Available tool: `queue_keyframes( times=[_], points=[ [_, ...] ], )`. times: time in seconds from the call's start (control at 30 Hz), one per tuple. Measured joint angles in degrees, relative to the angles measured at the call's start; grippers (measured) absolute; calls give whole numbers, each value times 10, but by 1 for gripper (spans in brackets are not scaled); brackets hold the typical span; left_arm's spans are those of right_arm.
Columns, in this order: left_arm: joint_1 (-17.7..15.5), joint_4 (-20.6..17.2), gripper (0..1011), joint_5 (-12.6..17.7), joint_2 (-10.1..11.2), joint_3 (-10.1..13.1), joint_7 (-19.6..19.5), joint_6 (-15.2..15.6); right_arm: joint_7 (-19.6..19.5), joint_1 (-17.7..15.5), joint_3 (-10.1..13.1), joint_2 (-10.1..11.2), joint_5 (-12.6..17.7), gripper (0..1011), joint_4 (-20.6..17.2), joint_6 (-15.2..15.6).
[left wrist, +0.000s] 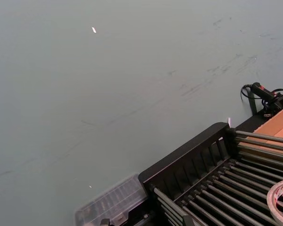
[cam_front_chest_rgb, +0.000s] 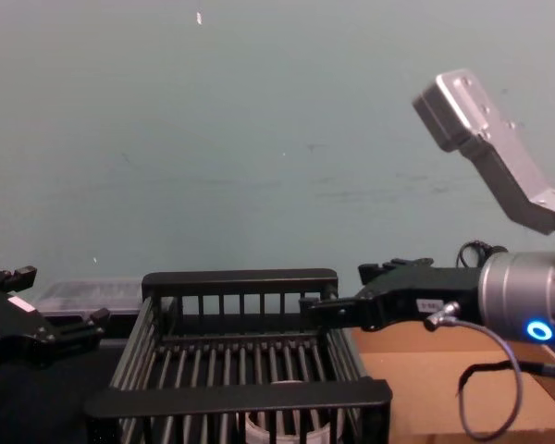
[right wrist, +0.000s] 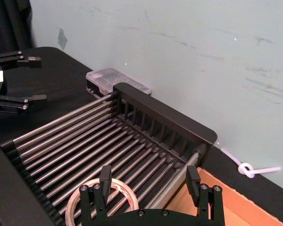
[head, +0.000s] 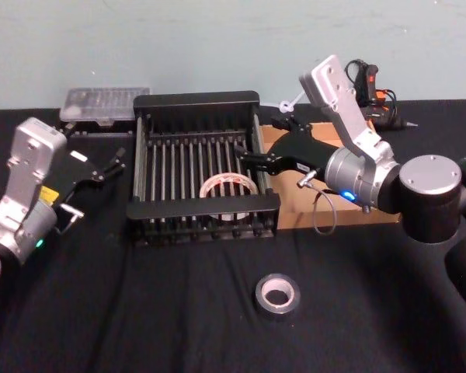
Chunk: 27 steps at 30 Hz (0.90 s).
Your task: Pick up the white tape and place it into the black box , Pick up the silver tape and place it into the brown box.
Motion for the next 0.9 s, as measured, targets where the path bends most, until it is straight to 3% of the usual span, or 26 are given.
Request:
queue_keyframes(
  times=[0.2,0.67,0.9],
  points=[
    [0,0,1001,0,0,0,0,0,-3,-20,13,18,1,1002,-37,8],
    [0,0,1001,0,0,0,0,0,10,-115,57,106,32,1002,-179,46],
    [0,0,1001,0,0,0,0,0,16,-159,66,140,52,1002,-230,63]
  ],
)
